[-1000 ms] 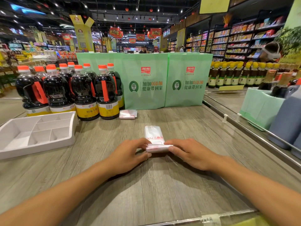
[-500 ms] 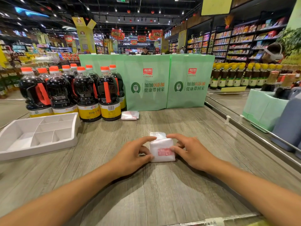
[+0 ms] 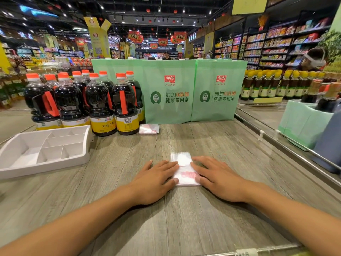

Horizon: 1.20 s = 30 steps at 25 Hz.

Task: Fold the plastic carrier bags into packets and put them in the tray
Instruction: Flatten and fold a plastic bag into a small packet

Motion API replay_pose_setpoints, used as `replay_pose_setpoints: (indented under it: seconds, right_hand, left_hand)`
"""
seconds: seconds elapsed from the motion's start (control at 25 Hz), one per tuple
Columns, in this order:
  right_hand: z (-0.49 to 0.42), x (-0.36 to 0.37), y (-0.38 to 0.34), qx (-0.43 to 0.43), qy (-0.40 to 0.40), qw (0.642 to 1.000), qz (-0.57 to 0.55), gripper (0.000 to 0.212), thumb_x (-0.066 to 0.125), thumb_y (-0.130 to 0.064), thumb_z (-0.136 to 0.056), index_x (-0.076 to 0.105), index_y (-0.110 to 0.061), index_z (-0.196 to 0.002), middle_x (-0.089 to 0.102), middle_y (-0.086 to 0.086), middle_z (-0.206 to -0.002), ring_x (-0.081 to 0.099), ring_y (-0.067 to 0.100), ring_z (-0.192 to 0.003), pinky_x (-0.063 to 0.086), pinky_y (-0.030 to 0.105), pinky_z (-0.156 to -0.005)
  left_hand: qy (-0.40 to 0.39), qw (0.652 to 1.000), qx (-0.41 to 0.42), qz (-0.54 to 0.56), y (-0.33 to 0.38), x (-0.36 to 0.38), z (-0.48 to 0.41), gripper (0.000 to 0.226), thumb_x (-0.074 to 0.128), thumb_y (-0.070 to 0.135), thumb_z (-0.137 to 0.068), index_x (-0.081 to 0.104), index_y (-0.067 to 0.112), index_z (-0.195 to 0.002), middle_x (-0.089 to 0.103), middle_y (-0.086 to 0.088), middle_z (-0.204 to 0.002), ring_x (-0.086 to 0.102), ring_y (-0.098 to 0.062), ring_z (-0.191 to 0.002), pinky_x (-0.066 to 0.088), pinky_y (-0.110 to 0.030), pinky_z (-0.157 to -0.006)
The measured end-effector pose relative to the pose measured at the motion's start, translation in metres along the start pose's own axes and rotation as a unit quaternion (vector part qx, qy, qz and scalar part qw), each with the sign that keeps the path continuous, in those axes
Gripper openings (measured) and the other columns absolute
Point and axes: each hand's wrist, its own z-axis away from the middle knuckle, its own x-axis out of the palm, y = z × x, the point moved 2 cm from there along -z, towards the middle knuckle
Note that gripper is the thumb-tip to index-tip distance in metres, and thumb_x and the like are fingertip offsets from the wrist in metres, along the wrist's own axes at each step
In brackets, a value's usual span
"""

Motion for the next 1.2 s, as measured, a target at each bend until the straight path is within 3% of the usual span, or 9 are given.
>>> replay_pose_setpoints:
  seconds: [0.08,0.16,0.4,0.64,0.76,0.84,0.92,1.08,1.2]
  right_hand:
    - [0.0,0.001,0.003,0.007,-0.047,0.999,-0.008,0.062,0.021,-0.056,-0.107,0.007,-0.036,-0.163,-0.002,-0.023,-0.167,-0.011,0.005,-0.155,-0.001,0.037,-0.126]
    - [-0.001,0.001,0.005,0.011,-0.074,0.997,-0.009,0.065,0.018,-0.061,-0.103,0.001,-0.038,-0.162,-0.008,-0.025,-0.166,-0.018,0.004,-0.153,-0.008,0.04,-0.126]
    - [0.001,-0.004,0.008,-0.001,-0.06,0.998,-0.024,0.066,0.024,-0.062,-0.103,0.012,-0.036,-0.162,0.0,-0.024,-0.167,-0.012,0.0,-0.153,-0.002,0.041,-0.127]
    - [0.002,-0.001,0.015,-0.022,-0.063,0.997,-0.044,0.085,0.013,-0.08,-0.087,0.012,-0.039,-0.161,0.002,-0.026,-0.166,-0.009,-0.002,-0.153,0.001,0.04,-0.128]
    - [0.005,-0.003,0.018,-0.059,0.001,0.995,-0.078,0.077,0.031,-0.077,-0.093,0.031,-0.035,-0.159,0.02,-0.024,-0.165,0.004,-0.005,-0.153,0.012,0.033,-0.128]
    - [0.006,-0.006,0.019,-0.065,0.026,0.992,-0.105,0.069,0.05,-0.07,-0.094,0.043,-0.035,-0.153,0.033,-0.025,-0.159,0.015,-0.01,-0.149,0.018,0.028,-0.126]
    - [0.007,-0.009,0.019,-0.071,0.034,0.99,-0.116,0.067,0.058,-0.067,-0.092,0.047,-0.037,-0.15,0.04,-0.027,-0.155,0.024,-0.012,-0.145,0.023,0.025,-0.123]
    - [0.007,-0.013,0.012,-0.07,0.059,0.991,-0.098,0.066,0.054,-0.07,-0.092,0.048,-0.038,-0.149,0.054,-0.024,-0.145,0.048,-0.007,-0.13,0.041,0.025,-0.111]
    - [0.004,-0.014,0.009,-0.054,0.09,0.987,-0.125,0.065,0.033,-0.075,-0.095,0.047,-0.041,-0.149,0.067,-0.019,-0.127,0.066,0.003,-0.099,0.055,0.033,-0.086]
  left_hand:
    - [-0.028,1.0,-0.002,0.0,-0.002,0.0,-0.001,0.06,0.022,0.057,-0.106,0.011,0.037,-0.162,0.005,0.022,-0.168,-0.001,-0.003,-0.155,-0.007,-0.05,-0.125]
    - [-0.038,0.999,0.0,0.004,-0.005,0.0,-0.002,0.062,0.024,0.059,-0.106,0.01,0.037,-0.162,0.004,0.022,-0.168,-0.003,-0.003,-0.155,-0.009,-0.055,-0.124]
    - [-0.054,0.998,0.004,0.017,-0.007,-0.001,-0.001,0.066,0.026,0.063,-0.103,0.008,0.039,-0.162,0.001,0.023,-0.167,-0.005,-0.004,-0.155,-0.01,-0.056,-0.124]
    - [-0.042,0.999,0.016,0.016,-0.008,-0.002,-0.001,0.067,0.028,0.063,-0.103,0.01,0.037,-0.162,0.004,0.021,-0.168,-0.001,-0.005,-0.155,-0.01,-0.054,-0.124]
    - [-0.008,0.999,0.042,0.011,-0.009,-0.006,-0.001,0.068,0.036,0.065,-0.101,0.023,0.035,-0.161,0.017,0.018,-0.167,0.01,-0.004,-0.154,-0.004,-0.049,-0.126]
    - [0.03,0.997,0.069,0.024,-0.012,-0.009,0.001,0.07,0.044,0.068,-0.097,0.037,0.031,-0.156,0.032,0.017,-0.161,0.027,-0.003,-0.148,0.013,-0.041,-0.127]
    - [0.055,0.994,0.088,0.04,-0.014,-0.011,0.003,0.071,0.05,0.07,-0.093,0.048,0.028,-0.151,0.042,0.017,-0.15,0.04,-0.003,-0.135,0.033,-0.032,-0.117]
    - [0.075,0.991,0.087,0.076,-0.014,-0.014,0.004,0.071,0.058,0.073,-0.087,0.055,0.031,-0.144,0.053,0.018,-0.139,0.051,0.0,-0.123,0.045,-0.028,-0.103]
    - [0.102,0.985,0.079,0.117,-0.013,-0.02,0.004,0.057,0.059,0.064,-0.091,0.059,0.031,-0.138,0.065,0.016,-0.126,0.059,-0.002,-0.11,0.05,-0.033,-0.095]
